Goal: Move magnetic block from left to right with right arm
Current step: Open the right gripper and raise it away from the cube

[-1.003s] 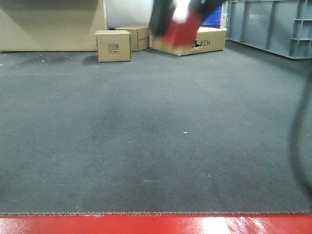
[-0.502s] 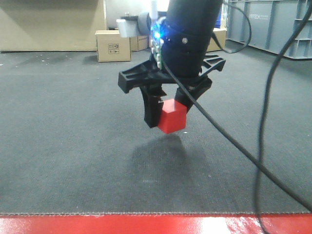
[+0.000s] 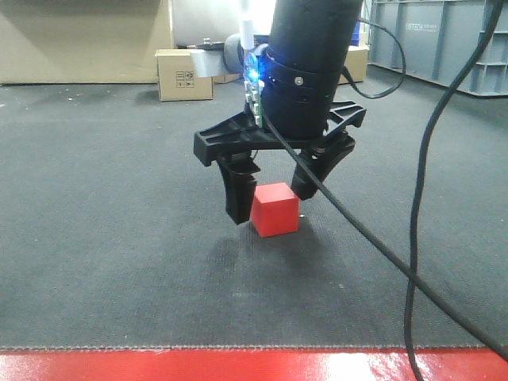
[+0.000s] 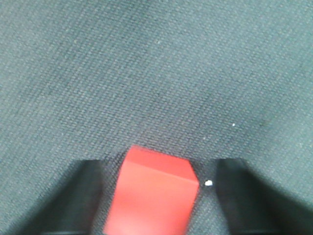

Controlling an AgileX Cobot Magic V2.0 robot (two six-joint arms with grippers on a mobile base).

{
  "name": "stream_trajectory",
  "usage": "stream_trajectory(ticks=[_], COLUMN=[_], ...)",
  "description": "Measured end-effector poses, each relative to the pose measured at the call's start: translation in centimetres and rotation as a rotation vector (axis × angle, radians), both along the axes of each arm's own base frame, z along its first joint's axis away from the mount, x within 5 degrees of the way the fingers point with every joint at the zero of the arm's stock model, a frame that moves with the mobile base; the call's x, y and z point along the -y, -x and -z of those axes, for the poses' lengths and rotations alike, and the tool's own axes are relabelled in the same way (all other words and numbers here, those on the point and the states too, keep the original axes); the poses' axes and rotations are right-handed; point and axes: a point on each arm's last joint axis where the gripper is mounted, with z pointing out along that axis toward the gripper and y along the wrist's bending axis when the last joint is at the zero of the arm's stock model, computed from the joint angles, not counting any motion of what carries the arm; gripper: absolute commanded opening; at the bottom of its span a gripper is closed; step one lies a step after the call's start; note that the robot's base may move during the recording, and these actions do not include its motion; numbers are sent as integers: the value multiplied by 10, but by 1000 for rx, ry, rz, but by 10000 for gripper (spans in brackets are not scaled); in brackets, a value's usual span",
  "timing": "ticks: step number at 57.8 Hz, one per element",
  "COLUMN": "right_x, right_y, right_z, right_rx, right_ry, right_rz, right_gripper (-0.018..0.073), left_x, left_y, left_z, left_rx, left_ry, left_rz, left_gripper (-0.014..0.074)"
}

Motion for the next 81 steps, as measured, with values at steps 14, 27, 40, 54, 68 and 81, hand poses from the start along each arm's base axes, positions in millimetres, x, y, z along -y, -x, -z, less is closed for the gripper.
stream_trajectory(ticks=[14, 27, 40, 54, 68, 81], right_x=[7, 33, 87, 144, 181, 193], right_y=[9, 43, 114, 189, 238, 254], right_z=[-34, -113, -157, -147, -105, -94], right_rx=[61, 255, 485, 730, 837, 882], right_ry=[-46, -195, -373, -561, -643, -677], right_rz=[0, -1, -5, -12, -14, -15], right_gripper=[422, 51, 58, 58, 58, 58], left_x=[0, 0, 0, 0, 0, 0], left_y=[0, 0, 0, 0, 0, 0], left_z=[0, 0, 0, 0, 0, 0], left_rx=[0, 0, 0, 0, 0, 0], left_ry=[0, 0, 0, 0, 0, 0], left_rz=[0, 0, 0, 0, 0, 0], left_gripper=[-126, -126, -126, -126, -126, -126])
